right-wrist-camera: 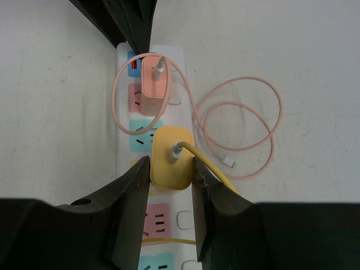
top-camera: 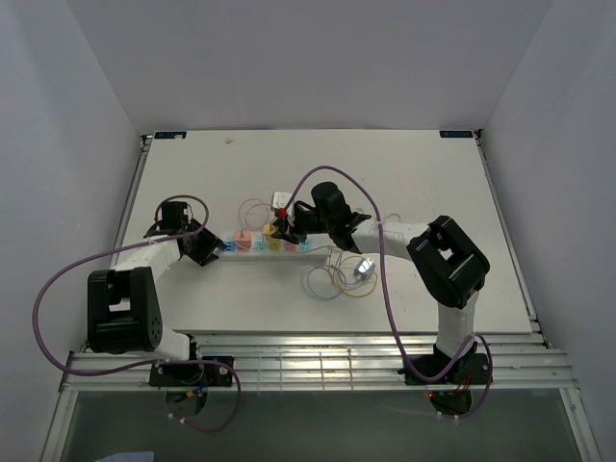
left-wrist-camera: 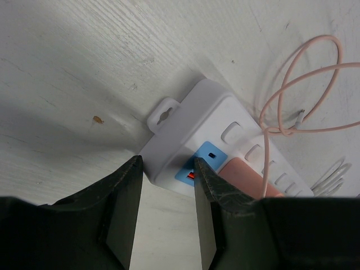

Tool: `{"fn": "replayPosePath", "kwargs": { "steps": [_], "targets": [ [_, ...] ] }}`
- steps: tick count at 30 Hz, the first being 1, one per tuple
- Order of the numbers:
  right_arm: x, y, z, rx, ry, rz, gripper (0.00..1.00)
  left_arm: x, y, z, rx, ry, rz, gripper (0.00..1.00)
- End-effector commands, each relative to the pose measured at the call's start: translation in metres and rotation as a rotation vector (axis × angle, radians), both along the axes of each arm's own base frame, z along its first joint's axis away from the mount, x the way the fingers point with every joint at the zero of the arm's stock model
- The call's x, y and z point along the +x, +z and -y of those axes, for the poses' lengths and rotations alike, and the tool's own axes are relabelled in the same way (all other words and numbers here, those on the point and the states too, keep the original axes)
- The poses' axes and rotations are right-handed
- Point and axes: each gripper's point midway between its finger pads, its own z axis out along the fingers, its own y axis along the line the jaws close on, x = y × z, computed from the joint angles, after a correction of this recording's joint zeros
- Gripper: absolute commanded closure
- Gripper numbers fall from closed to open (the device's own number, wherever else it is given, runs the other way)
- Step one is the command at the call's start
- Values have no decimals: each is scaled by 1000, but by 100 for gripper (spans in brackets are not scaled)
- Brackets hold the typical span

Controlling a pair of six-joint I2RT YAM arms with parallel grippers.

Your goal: Insert the plug

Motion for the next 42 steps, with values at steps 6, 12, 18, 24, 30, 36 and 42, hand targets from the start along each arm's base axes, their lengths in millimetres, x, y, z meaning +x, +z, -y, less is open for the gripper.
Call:
{"fn": "replayPosePath", "kwargs": {
  "steps": [6,12,18,24,30,36,42],
  "targets": [
    [-1,12,-5,53,20,27,92,-20,-18,-7,49,9,-94,51],
    [-1,7,-4,44,17,17,92,-21,-19,-7,49,9,-97,51],
    [-3,1,-4,36,20,4,92,-21,-19,-7,47,10,-97,51],
    [-2,-3,-3,29,16,2,92,-21,-19,-7,47,10,-97,51],
    [-2,-8,-3,21,14,-4,92,-21,-19,-7,49,9,-99,51],
    [-1,-9,-1,16,5,-4,92,-22,-20,-7,49,11,-102,51],
    [-2,-14,2,7,2,-12,92,-22,-20,-7,51,10,-100,51]
  ]
}}
